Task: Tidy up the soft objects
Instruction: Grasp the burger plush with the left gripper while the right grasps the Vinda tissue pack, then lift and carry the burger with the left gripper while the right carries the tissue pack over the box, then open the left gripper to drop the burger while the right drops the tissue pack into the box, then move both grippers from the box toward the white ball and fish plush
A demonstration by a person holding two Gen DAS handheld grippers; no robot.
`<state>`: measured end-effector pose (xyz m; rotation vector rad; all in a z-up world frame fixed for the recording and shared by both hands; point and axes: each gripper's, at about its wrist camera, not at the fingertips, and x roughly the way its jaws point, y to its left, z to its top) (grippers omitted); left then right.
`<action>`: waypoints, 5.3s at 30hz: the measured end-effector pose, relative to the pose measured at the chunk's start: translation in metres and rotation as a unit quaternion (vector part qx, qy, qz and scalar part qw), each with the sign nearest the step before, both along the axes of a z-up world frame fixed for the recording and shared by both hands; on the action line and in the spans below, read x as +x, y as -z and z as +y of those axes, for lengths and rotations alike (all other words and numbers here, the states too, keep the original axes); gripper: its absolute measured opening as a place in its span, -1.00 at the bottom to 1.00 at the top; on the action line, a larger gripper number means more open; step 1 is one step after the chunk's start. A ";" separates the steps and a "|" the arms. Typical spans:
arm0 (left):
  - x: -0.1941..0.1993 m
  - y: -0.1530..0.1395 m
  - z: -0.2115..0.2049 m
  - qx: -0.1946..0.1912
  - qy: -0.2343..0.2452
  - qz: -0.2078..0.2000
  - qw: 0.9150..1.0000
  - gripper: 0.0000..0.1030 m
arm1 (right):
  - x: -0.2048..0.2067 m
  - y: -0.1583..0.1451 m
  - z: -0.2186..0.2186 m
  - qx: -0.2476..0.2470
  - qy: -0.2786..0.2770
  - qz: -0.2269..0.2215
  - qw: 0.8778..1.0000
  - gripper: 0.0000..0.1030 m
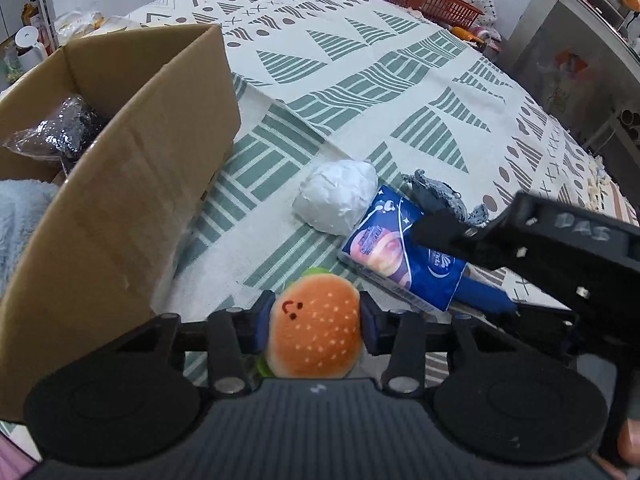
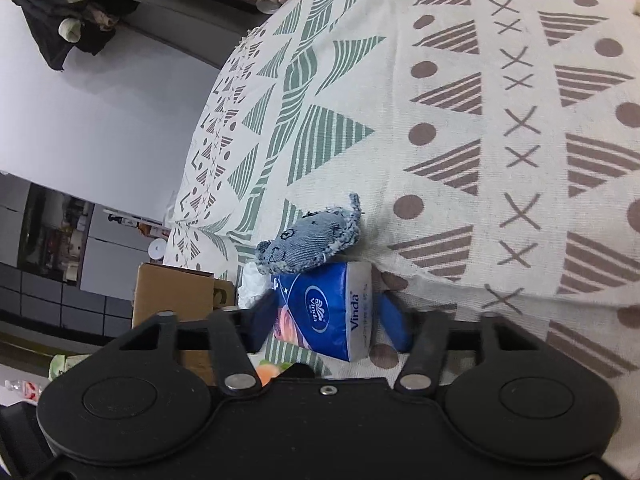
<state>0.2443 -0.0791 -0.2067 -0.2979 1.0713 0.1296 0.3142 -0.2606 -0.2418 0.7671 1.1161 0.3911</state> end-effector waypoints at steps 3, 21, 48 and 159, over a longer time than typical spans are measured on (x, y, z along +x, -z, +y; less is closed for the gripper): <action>-0.003 -0.004 0.000 -0.003 0.002 0.003 1.000 -0.20 | 0.002 0.002 0.001 0.001 0.003 0.005 1.000 -0.33; -0.039 -0.060 0.006 -0.005 0.002 -0.034 0.999 -0.20 | -0.043 -0.034 -0.030 0.043 0.052 -0.025 0.997 -0.53; -0.071 -0.128 0.029 -0.033 0.005 -0.110 0.993 -0.20 | -0.102 -0.130 -0.006 -0.087 0.075 -0.171 0.979 -0.53; -0.054 -0.146 0.086 -0.008 -0.004 -0.101 0.995 0.44 | -0.088 -0.159 0.015 -0.170 0.035 -0.139 0.975 0.73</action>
